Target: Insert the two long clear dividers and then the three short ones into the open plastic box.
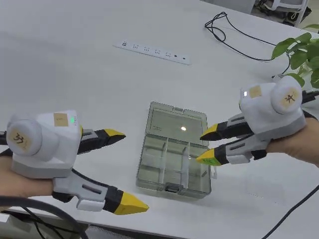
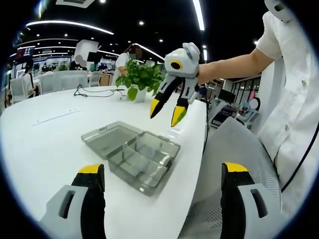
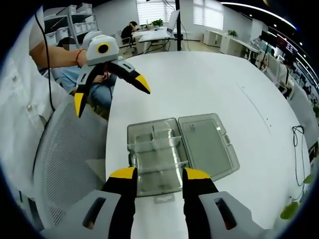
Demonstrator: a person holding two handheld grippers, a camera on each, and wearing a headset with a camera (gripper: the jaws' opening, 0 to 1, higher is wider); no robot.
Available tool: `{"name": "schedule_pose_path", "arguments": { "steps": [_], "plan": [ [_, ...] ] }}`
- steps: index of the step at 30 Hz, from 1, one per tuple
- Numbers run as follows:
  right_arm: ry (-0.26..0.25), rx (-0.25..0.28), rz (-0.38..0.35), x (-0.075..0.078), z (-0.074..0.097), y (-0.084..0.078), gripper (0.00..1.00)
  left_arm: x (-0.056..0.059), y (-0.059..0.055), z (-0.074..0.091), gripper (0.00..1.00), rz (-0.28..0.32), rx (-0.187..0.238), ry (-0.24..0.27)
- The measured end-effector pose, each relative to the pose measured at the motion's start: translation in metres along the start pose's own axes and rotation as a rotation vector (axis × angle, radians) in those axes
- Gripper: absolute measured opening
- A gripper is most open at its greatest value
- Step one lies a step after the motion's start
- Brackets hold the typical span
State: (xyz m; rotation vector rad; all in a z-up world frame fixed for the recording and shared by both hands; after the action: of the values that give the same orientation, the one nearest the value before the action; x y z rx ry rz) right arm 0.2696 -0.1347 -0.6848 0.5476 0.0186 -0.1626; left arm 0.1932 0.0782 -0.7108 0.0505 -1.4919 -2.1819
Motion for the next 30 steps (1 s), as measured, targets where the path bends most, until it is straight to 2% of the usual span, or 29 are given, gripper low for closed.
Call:
{"name": "schedule_pose_path", "arguments": {
  "steps": [7, 13, 25, 30],
  "plan": [
    [-0.008, -0.042, -0.017, 0.005, 0.012, -0.032, 0.42, 0.000, 0.001, 0.000, 1.00, 0.002, 0.002, 0.003],
    [-0.009, -0.092, -0.015, 0.008, 0.018, -0.060, 0.51, -0.001, 0.001, 0.001, 0.99, 0.005, -0.001, 0.008],
    [0.009, -0.163, -0.017, 0.007, 0.020, -0.095, 0.66, -0.001, 0.001, 0.000, 1.00, 0.005, -0.008, 0.005],
    [0.015, -0.204, -0.001, 0.011, 0.017, -0.114, 0.67, -0.002, 0.000, 0.000, 1.00, 0.010, -0.009, 0.006]
  ]
}}
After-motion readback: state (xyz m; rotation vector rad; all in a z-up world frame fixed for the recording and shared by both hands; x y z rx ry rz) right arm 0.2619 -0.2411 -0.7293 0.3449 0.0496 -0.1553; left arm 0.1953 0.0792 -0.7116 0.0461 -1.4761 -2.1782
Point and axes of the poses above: the centre of the closed fingertips' face, and the gripper's own axes: z roughly backward along the fingers, x roughly to its right, y roughly out of its top, the point moved 7 cm from there along z, roughly backward along the fingers, and after that the axes turned 4 degrees about -x, right-handed, at the moved point
